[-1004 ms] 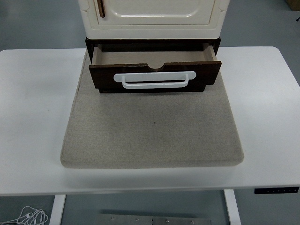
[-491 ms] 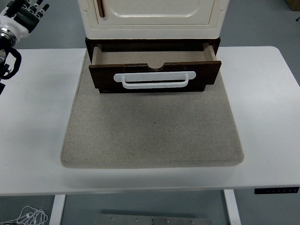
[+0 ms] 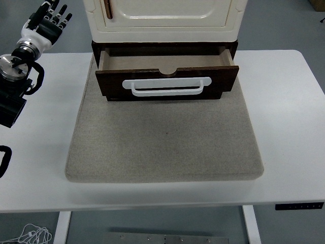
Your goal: Open the drawer under the combination cabinet
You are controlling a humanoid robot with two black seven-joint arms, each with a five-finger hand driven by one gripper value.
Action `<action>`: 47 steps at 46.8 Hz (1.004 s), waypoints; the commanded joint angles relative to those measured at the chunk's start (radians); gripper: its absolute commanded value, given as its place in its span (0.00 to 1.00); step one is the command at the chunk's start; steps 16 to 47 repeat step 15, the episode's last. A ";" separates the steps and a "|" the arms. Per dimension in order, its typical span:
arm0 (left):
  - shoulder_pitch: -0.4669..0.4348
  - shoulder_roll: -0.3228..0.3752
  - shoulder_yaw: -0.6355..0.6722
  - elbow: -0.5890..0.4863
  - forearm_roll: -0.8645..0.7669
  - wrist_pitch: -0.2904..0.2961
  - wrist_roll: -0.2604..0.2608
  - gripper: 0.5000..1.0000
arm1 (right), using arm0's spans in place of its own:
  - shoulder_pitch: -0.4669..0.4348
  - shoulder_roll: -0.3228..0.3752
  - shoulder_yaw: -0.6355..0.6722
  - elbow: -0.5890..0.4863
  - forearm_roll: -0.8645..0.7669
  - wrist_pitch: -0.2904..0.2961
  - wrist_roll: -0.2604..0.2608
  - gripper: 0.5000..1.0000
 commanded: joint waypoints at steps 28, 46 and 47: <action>0.000 -0.052 -0.021 0.000 -0.013 0.004 -0.049 1.00 | 0.000 0.000 0.000 0.000 0.001 0.000 -0.003 0.85; 0.000 -0.052 -0.021 0.000 -0.013 0.004 -0.049 1.00 | 0.000 0.000 0.000 0.000 0.001 0.000 -0.003 0.85; 0.000 -0.052 -0.021 0.000 -0.013 0.004 -0.049 1.00 | 0.000 0.000 0.000 0.000 0.001 0.000 -0.003 0.85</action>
